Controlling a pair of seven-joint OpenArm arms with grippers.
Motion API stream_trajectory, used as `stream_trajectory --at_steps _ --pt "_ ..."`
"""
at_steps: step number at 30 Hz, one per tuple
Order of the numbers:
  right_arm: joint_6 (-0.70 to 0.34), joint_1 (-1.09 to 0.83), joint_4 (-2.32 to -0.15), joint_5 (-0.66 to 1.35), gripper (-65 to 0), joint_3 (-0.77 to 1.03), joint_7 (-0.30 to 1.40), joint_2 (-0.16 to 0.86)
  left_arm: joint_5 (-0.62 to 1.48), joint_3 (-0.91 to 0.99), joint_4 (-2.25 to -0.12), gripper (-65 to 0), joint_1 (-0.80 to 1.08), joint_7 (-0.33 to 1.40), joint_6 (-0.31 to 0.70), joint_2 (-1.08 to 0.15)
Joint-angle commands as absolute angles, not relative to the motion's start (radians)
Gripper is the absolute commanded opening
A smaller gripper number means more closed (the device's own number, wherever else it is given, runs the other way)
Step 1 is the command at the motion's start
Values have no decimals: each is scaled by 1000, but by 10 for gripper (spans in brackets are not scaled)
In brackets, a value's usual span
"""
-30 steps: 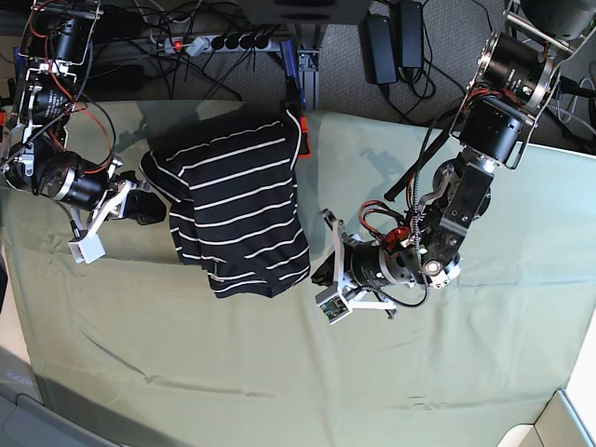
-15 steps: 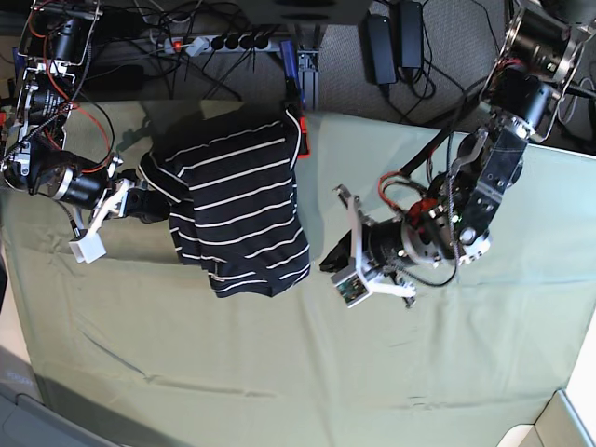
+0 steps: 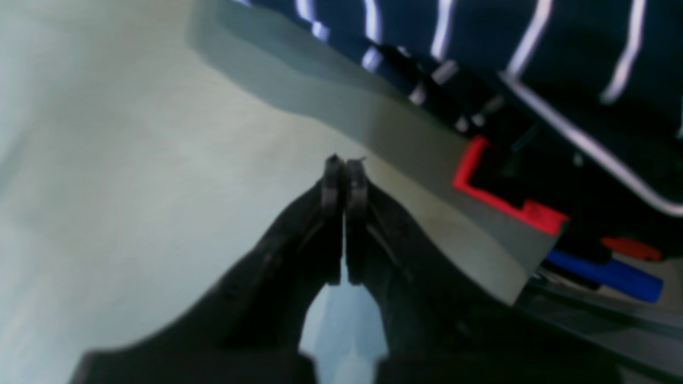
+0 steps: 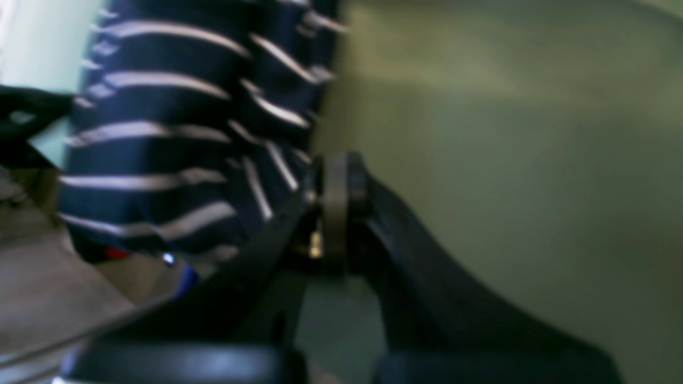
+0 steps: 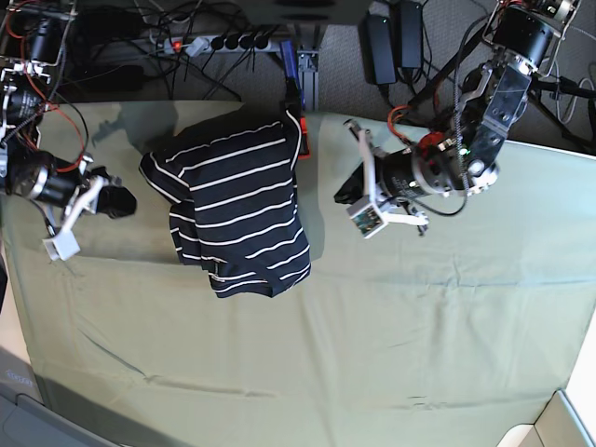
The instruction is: Fold the T-shirt properly
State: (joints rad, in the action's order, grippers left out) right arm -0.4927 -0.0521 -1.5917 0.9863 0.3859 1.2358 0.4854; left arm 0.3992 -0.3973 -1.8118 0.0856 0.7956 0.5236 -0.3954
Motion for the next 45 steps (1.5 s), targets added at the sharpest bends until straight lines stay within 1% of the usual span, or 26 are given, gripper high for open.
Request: stream_trajectory --at_steps 1,6,9,14,19,21,26,31,34,37,43,45 --pt "-569 -56 -1607 1007 -650 416 1224 519 408 -354 -1857 -645 100 776 520 -400" --pt "-569 -145 -1607 1040 -650 539 1228 549 418 -191 -1976 -645 244 798 520 -414" --pt "-569 -215 -1607 1040 -650 604 1234 554 443 -115 -2011 -645 335 800 520 -439" --pt "-573 -356 -1607 1071 -650 686 1236 554 488 56 -2046 -645 493 825 520 -439" --pt "-573 -497 -1607 1093 -650 726 1235 553 566 229 -2046 -645 667 840 520 -437" --pt "-573 -547 -1607 1092 -650 727 1235 553 567 278 -2046 -645 735 840 521 -437" --pt "-572 -654 -1606 1087 -650 726 1235 545 557 321 -2028 -645 886 844 520 -429" --pt "-572 -694 -1605 1029 -650 726 1232 490 557 318 -1866 -645 927 839 519 -427" --pt "-572 -700 -1585 994 -650 722 1235 451 558 318 -1724 -645 898 839 519 -426" --pt "-572 -701 -1541 989 -650 698 1235 434 557 318 -1581 -645 850 856 519 -427" --pt "-556 -701 -1417 906 -650 565 1226 405 556 318 -1303 -645 744 903 520 -427" --pt "-554 -699 -1367 872 -650 505 1185 404 557 308 -1225 -645 702 902 520 -427"
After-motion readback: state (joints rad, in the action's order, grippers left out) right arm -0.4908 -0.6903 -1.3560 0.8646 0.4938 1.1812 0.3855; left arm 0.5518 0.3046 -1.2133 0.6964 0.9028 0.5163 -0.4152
